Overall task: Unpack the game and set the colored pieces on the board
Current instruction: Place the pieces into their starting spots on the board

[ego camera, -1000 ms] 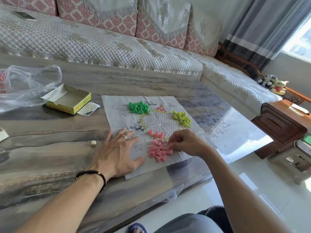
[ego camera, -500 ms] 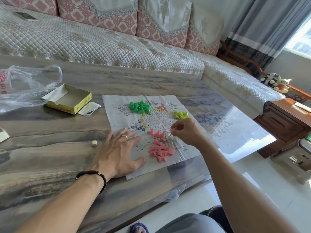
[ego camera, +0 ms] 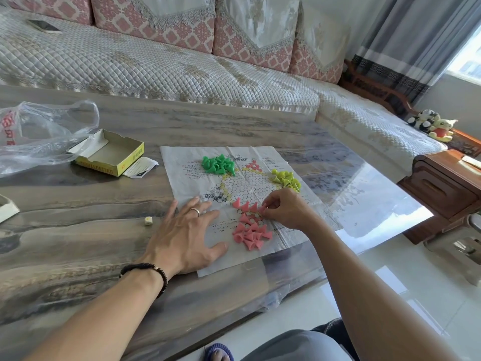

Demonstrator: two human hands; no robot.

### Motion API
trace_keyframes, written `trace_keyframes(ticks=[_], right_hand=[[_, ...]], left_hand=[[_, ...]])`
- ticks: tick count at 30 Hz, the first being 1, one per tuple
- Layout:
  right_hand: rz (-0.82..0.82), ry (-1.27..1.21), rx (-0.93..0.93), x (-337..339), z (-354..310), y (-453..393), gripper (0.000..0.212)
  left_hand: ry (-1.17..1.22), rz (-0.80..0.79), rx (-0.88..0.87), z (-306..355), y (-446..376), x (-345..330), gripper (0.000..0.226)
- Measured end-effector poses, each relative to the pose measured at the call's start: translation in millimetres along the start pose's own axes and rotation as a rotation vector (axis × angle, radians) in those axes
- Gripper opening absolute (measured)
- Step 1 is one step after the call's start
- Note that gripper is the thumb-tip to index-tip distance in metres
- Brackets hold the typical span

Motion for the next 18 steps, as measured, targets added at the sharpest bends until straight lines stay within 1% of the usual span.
trace_keyframes(ticks=[2, 4, 6, 7, 9, 12, 15, 18], right_hand=[[0.000, -0.024, -0.024, -0.5, 1.8, 1.8, 0.016], [0.056, -0.068, -0.030, 1.0, 1.6, 4.8, 0.022], [0.162, -0.090, 0.010, 4.6, -4.0, 9.6, 0.015], [0.188, -0.087, 0.039, 5.7, -8.9, 12.4, 0.010], [0.141, -0.057, 0.103, 3.8, -21.1, 18.3, 0.001], [0.036, 0.007, 0.145, -8.1, -34.4, 23.4, 0.011], [0.054, 0.072, 0.127, -17.1, -37.8, 23.0, 0.018], [0.068, 0.095, 0.109, -23.5, -40.8, 24.0, 0.018]], left_hand=[[0.001, -0.001, 0.000, -0.2, -0.2, -0.3, 0.083], [0.004, -0.004, 0.003, -0.9, -0.2, -1.1, 0.082], [0.002, -0.001, 0.002, -1.6, -0.3, -2.0, 0.080], [-0.001, -0.001, 0.001, -1.8, -0.3, -2.1, 0.080], [-0.009, -0.005, 0.001, -1.6, -0.4, -2.3, 0.081], [-0.005, -0.015, 0.006, -1.3, 0.0, -1.6, 0.084], [0.009, -0.012, 0.006, -0.6, 0.5, -0.4, 0.084], [0.019, -0.009, 0.006, 0.3, 1.1, 1.1, 0.085]])
Point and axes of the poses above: each hand's wrist, its own y-axis away from the middle knuckle, its own x-axis out of the back of the hand, z = x × y, the point moved 2 cm from there along -y, towards the middle knuckle, and after that the axes turned 1 degree about x, right-handed, at the moved point
